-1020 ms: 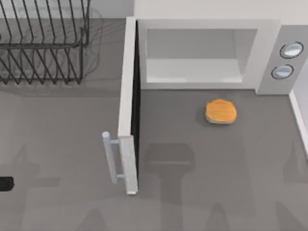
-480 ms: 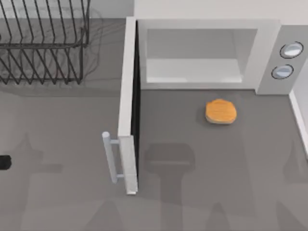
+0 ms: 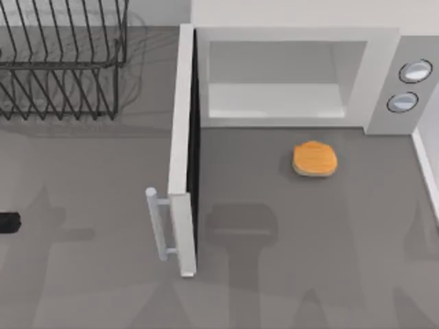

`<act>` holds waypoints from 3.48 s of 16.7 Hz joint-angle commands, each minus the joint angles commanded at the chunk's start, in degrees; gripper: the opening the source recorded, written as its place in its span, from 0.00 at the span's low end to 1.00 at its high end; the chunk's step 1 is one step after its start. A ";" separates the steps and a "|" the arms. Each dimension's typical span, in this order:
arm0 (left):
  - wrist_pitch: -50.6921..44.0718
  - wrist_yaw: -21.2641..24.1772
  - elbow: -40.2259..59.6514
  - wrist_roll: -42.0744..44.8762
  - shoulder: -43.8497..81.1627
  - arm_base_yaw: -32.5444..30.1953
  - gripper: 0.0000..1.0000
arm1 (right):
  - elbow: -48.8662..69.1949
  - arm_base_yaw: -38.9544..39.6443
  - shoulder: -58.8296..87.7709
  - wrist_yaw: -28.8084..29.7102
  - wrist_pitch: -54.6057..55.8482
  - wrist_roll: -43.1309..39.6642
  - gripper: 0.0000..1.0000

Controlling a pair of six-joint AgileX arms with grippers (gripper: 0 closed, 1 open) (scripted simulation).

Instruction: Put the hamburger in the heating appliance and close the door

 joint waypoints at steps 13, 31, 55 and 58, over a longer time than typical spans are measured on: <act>-30.73 -17.89 32.57 -19.03 44.45 -27.31 0.00 | 0.00 0.00 0.00 0.00 0.00 0.00 1.00; -9.81 -19.86 20.13 -21.10 54.42 -30.23 0.00 | 0.00 0.00 0.00 0.00 0.00 0.00 1.00; -10.68 -31.29 36.44 -36.18 72.99 -50.61 0.00 | 0.00 0.00 0.00 0.00 0.00 0.00 1.00; -13.11 -33.02 42.42 -39.22 78.39 -53.56 0.00 | 0.00 0.00 0.00 0.00 0.00 0.00 1.00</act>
